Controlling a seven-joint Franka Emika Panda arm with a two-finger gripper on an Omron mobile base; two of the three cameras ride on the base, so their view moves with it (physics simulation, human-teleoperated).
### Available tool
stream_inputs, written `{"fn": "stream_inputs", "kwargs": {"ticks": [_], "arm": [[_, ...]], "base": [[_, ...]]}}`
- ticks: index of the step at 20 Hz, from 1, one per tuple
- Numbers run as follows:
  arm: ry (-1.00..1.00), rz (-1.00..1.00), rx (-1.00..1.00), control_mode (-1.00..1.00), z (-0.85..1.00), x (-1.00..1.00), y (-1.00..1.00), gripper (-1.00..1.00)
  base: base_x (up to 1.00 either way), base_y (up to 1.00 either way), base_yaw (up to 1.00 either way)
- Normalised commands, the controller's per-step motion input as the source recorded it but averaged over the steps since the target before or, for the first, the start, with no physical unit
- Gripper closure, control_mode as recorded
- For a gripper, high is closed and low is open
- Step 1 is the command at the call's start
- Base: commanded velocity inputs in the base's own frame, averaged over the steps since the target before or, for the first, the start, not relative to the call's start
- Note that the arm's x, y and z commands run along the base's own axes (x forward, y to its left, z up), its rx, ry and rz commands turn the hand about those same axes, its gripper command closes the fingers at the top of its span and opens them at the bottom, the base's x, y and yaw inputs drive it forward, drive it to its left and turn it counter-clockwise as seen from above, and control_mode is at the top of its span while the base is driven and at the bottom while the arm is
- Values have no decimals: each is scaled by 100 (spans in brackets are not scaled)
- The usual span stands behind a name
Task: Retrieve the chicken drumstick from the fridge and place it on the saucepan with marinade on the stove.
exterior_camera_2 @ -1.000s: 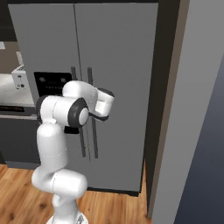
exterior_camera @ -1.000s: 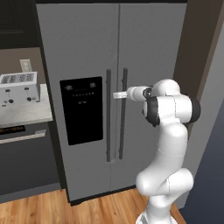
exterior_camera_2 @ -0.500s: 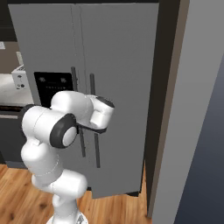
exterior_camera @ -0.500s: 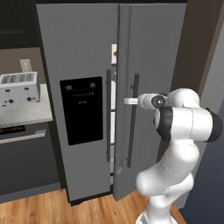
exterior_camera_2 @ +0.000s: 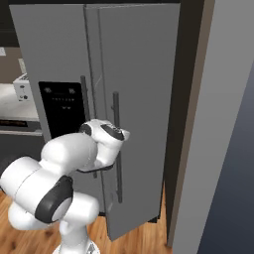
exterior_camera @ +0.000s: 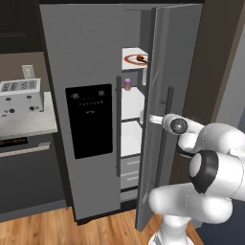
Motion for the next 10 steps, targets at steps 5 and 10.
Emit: {"fn": "stream_inputs", "kwargs": {"ticks": [5, 10], "arm": [[-1, -3, 1, -100, 33, -13, -1, -100], [15, -13, 0, -100, 100, -25, 0, -100]], "base": [[0, 0, 0], [0, 0, 0]]}}
